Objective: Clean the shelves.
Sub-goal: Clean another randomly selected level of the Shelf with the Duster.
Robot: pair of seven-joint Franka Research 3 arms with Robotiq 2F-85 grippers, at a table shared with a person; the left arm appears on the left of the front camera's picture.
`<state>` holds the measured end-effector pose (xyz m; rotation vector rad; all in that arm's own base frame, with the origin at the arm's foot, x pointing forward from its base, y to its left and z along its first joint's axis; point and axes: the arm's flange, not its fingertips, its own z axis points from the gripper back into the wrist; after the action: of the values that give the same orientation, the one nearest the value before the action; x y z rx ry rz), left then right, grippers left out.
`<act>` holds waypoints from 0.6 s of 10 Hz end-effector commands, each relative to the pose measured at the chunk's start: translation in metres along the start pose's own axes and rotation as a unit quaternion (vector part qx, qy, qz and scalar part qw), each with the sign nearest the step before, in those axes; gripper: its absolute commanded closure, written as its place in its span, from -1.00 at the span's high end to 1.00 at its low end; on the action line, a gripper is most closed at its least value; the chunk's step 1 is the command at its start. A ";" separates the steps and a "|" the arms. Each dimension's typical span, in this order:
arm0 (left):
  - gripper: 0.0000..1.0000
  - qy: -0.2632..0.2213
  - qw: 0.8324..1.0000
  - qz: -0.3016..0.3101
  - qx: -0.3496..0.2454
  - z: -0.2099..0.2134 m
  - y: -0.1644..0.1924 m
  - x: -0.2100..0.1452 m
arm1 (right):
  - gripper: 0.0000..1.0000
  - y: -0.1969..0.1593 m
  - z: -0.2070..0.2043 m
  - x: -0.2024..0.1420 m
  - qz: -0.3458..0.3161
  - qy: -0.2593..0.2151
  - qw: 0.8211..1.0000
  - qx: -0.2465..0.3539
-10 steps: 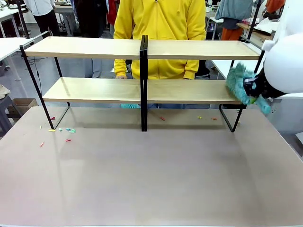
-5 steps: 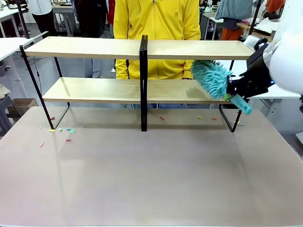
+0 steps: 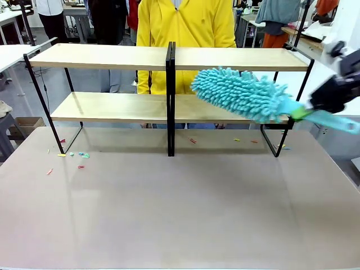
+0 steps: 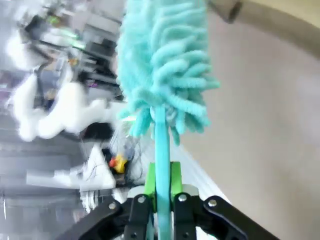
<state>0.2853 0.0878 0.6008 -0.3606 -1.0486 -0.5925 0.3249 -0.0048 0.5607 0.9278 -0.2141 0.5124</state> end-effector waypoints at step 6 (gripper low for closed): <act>1.00 -0.004 1.000 -0.002 -0.006 -0.001 0.000 0.000 | -0.75 0.030 0.155 -0.054 0.289 -0.348 0.892 0.017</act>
<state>0.2852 0.0876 0.6009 -0.3601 -1.0487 -0.5927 0.2664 -0.1520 0.6654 1.1215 -0.9498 0.6747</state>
